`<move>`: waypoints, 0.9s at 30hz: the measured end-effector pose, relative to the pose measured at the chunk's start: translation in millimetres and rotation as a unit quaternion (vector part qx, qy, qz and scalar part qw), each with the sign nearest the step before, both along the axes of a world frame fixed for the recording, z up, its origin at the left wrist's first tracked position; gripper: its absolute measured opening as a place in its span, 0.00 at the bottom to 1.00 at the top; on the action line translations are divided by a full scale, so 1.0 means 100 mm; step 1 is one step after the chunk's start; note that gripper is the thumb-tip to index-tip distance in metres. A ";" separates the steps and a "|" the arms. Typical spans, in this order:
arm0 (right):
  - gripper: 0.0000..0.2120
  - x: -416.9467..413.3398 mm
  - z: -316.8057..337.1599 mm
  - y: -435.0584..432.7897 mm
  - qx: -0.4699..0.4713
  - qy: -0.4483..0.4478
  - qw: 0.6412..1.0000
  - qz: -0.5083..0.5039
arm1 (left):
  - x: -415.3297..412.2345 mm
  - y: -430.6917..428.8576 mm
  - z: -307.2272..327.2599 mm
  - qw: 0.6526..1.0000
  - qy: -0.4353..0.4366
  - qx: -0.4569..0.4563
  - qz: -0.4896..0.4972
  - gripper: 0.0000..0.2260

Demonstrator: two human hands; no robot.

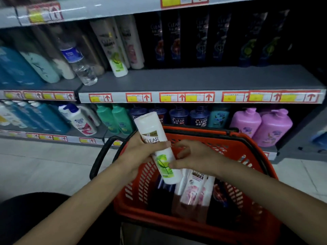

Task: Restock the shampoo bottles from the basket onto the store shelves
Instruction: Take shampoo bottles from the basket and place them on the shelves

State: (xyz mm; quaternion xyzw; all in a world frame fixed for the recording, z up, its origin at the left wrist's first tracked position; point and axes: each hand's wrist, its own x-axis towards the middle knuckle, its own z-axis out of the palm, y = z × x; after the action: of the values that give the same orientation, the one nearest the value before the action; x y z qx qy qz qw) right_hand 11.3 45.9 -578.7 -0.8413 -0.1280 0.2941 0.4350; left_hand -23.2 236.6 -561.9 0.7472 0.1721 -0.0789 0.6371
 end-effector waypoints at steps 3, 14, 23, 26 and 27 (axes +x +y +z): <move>0.24 -0.03 -0.08 0.06 0.043 -0.015 0.998 -0.038 | -0.04 -0.13 0.00 0.998 0.002 -0.048 0.037 0.19; 0.32 -0.08 -0.16 0.22 0.014 -0.072 0.996 -0.053 | 0.16 -0.14 -0.03 0.992 0.024 -0.077 0.092 0.15; 0.16 -0.03 -0.12 0.15 0.083 0.131 0.983 -0.100 | 0.19 -0.06 0.00 0.982 0.093 -0.154 0.062 0.27; 0.19 0.00 -0.07 0.11 0.146 0.236 0.953 -0.120 | 0.19 0.03 0.01 0.982 0.078 -0.162 0.051 0.27; 0.19 0.01 -0.06 0.11 0.176 0.262 0.941 -0.121 | 0.19 0.05 0.00 0.983 0.075 -0.160 0.048 0.26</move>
State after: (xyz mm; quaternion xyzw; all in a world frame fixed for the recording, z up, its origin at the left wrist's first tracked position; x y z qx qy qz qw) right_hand 12.3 57.1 -584.2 -0.6541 0.0434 0.4218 0.6264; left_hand -4.1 241.9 -562.1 0.6183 0.2407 -0.1304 0.7367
